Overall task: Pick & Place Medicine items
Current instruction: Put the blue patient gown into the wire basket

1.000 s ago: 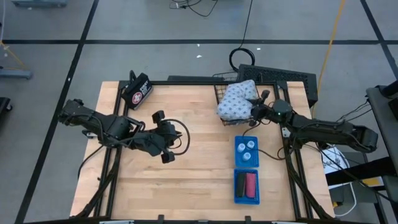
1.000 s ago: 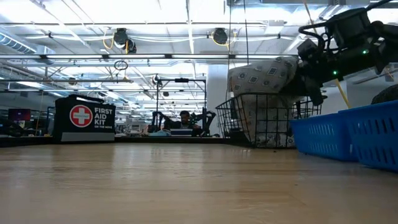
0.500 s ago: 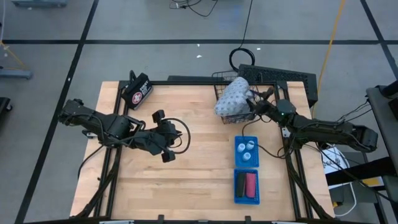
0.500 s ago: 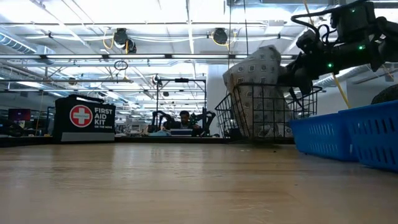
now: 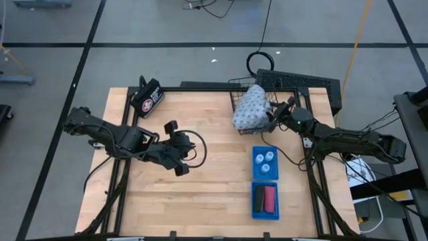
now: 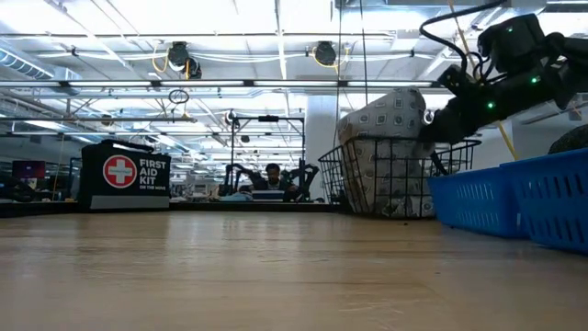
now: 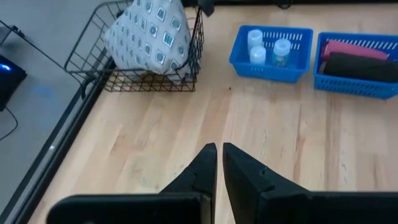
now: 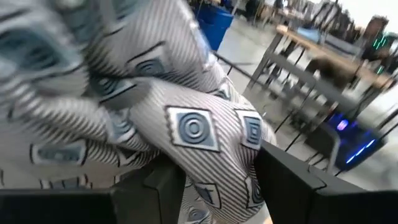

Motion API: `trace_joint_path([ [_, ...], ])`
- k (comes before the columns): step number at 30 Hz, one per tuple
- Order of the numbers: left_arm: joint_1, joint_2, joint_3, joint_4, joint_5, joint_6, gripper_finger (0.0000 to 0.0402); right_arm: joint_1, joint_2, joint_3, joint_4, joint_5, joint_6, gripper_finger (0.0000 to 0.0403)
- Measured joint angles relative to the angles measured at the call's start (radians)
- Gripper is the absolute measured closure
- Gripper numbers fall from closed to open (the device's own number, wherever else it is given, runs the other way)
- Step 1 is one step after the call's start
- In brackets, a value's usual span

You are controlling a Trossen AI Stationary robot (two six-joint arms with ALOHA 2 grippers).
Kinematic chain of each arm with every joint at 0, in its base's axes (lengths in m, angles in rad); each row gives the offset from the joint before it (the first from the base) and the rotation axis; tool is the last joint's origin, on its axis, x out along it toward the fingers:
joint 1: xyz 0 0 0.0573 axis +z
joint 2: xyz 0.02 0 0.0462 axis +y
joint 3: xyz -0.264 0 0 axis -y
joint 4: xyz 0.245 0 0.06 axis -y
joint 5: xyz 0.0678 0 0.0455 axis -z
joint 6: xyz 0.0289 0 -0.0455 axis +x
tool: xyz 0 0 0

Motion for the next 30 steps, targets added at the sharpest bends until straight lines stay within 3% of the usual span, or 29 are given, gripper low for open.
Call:
trace_joint_path([
  [8, 0.000, 0.000, -0.030, 0.004, 0.002, -0.023, 0.0364, 0.000, -0.008, 0.000, 0.027, 0.018, 0.103, 0.0216],
  [14, -0.002, 0.000, -0.030, 0.004, 0.002, -0.026, 0.0364, 0.000, -0.057, 0.001, -0.058, 0.150, 0.262, 0.0184],
  [20, -0.002, 0.000, -0.030, 0.004, 0.002, -0.026, 0.0364, 0.000, -0.095, 0.001, -0.062, 0.234, 0.270, 0.0156],
  [24, -0.002, 0.000, -0.030, 0.004, 0.002, -0.025, 0.0364, 0.001, -0.136, 0.001, 0.047, 0.226, 0.246, 0.0154],
  [30, -0.002, 0.000, -0.030, 0.004, 0.001, -0.025, 0.0364, 0.030, -0.189, 0.035, 0.102, 0.106, 0.233, 0.0165],
])
